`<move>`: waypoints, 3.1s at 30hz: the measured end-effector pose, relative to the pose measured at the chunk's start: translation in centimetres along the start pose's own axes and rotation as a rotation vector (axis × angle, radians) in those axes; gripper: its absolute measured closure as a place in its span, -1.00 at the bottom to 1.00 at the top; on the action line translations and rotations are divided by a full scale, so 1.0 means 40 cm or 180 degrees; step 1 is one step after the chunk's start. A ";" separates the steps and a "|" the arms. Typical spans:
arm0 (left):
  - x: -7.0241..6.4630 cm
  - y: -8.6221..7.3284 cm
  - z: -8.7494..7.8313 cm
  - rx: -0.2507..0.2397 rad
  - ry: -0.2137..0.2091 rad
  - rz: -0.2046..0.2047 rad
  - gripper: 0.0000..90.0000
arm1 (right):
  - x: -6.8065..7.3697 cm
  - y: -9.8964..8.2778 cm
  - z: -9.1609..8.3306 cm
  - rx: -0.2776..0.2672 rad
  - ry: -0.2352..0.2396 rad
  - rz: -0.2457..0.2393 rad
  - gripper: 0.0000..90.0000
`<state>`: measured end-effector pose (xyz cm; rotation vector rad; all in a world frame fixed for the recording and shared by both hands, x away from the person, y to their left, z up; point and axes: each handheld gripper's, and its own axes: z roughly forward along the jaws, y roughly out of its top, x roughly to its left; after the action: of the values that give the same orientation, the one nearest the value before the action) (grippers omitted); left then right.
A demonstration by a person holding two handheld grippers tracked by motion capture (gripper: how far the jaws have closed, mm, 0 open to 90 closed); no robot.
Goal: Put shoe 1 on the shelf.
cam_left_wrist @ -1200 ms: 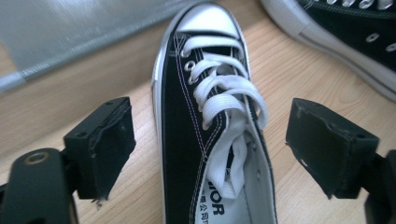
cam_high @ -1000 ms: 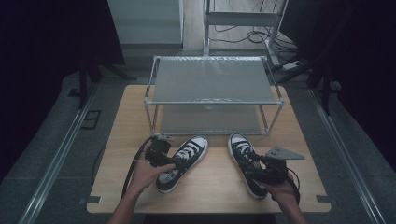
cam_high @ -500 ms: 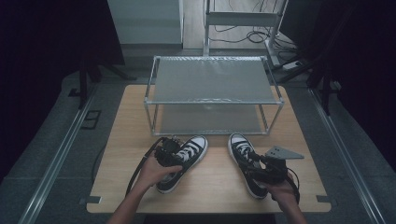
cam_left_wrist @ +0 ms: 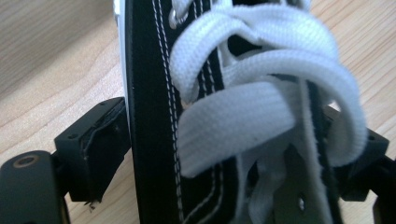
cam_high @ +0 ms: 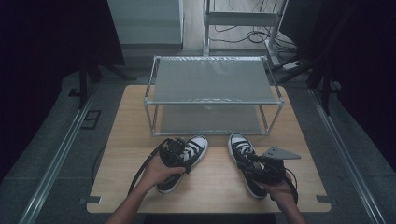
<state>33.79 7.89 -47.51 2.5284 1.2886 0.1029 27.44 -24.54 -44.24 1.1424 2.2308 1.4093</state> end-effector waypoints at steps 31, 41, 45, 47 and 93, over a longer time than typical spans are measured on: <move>0.017 -0.025 -0.083 -0.0586 -0.0631 0.0087 -0.63 | -0.026 -0.012 -0.003 0.0003 -0.0132 0.0100 -0.01; -0.008 -0.026 -0.157 -0.0811 -0.0756 0.0234 -0.63 | -0.039 -0.007 -0.030 -0.0132 -0.0120 0.0200 -0.01; -0.012 -0.022 -0.195 -0.0899 -0.0747 0.0270 -0.63 | -0.039 -0.002 -0.043 -0.0189 -0.0104 0.0205 -0.01; -0.014 -0.021 -0.213 -0.0937 -0.0747 0.0301 -0.63 | -0.039 0.000 -0.050 -0.0209 -0.0105 0.0205 -0.01; -0.013 0.234 -0.404 -0.1126 -0.0752 0.0280 -0.63 | -0.054 0.000 -0.065 -0.0249 -0.0153 0.0270 -0.04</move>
<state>37.58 6.04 -29.32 2.2173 0.9720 0.0443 27.33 -27.79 -43.33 1.2446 2.0981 1.4717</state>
